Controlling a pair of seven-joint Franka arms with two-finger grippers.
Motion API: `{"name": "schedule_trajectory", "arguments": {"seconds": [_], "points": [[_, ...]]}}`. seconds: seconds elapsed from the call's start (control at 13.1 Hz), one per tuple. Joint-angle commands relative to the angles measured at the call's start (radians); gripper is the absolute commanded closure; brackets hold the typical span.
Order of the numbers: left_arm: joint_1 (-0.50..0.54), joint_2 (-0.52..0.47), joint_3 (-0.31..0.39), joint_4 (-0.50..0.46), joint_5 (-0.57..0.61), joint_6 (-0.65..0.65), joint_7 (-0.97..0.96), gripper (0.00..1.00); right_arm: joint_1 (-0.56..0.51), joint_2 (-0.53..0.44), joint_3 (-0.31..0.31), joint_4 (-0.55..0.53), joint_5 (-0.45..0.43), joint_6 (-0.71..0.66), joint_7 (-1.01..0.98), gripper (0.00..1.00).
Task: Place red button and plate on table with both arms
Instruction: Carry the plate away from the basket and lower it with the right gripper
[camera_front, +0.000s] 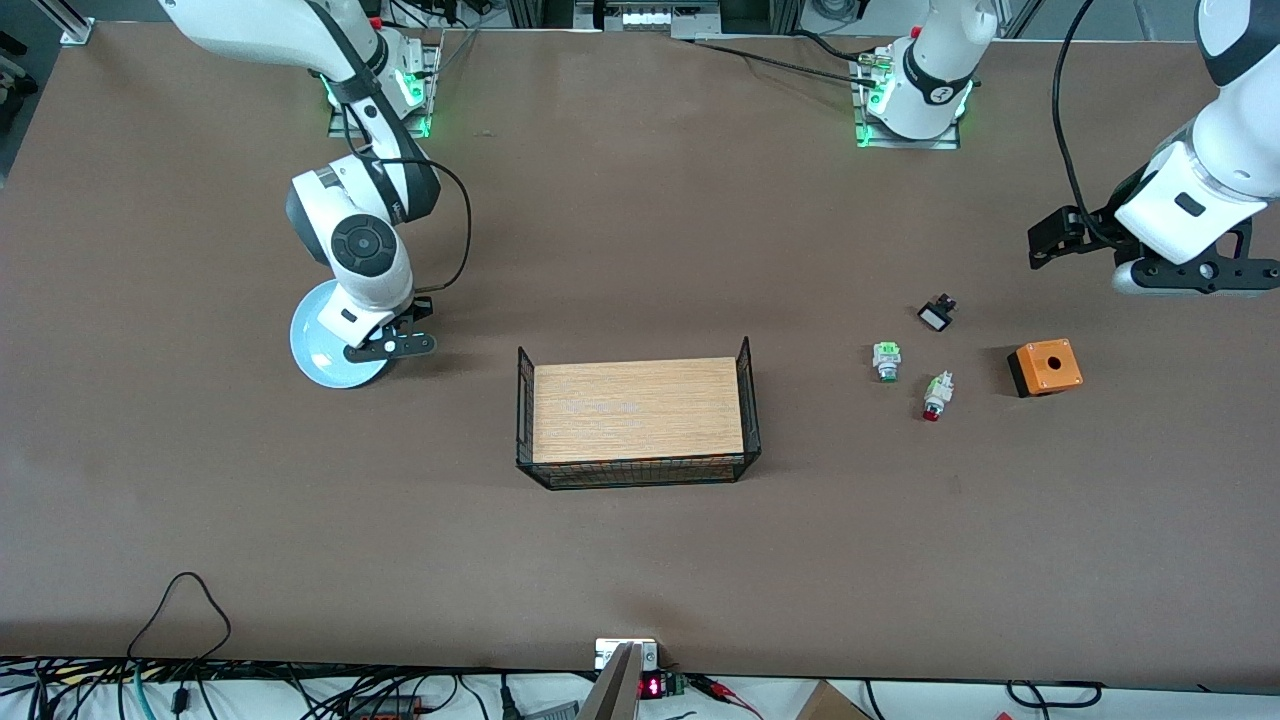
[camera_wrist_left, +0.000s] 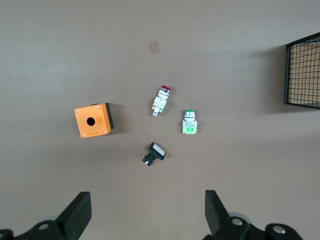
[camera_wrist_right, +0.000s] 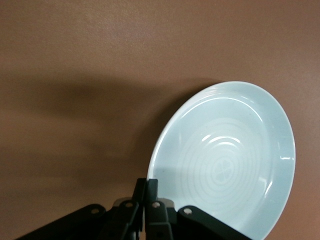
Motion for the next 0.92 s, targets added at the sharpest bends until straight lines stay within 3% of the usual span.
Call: {"name": "schedule_trajectory", "arguments": {"seconds": [0.0,0.08,0.15,0.46,0.54,0.69,0.84], "points": [[-0.009,0.002,0.007,0.016,-0.015,-0.015,-0.01,0.0,-0.004,0.027,0.001,0.018,-0.024,0.005,0.073,0.96],[-0.009,0.002,0.007,0.018,-0.015,-0.015,-0.01,0.0,-0.001,0.03,0.001,0.021,-0.026,0.005,0.099,0.95],[-0.009,0.002,0.007,0.018,-0.015,-0.015,-0.01,0.0,-0.001,0.041,0.001,0.024,-0.026,0.005,0.111,0.86],[-0.01,0.004,0.005,0.021,-0.015,-0.015,-0.01,0.0,-0.012,0.05,0.002,0.059,-0.023,-0.009,0.101,0.09],[-0.01,0.004,0.005,0.021,-0.015,-0.015,-0.01,0.0,-0.015,0.049,0.001,0.074,-0.015,-0.02,0.093,0.0],[-0.01,0.004,0.005,0.021,-0.015,-0.015,-0.01,0.0,-0.016,0.049,0.002,0.148,0.024,-0.125,0.089,0.0],[-0.01,0.004,0.007,0.021,-0.015,-0.015,-0.011,0.0,-0.018,0.049,0.002,0.261,0.141,-0.258,0.005,0.0]]}}
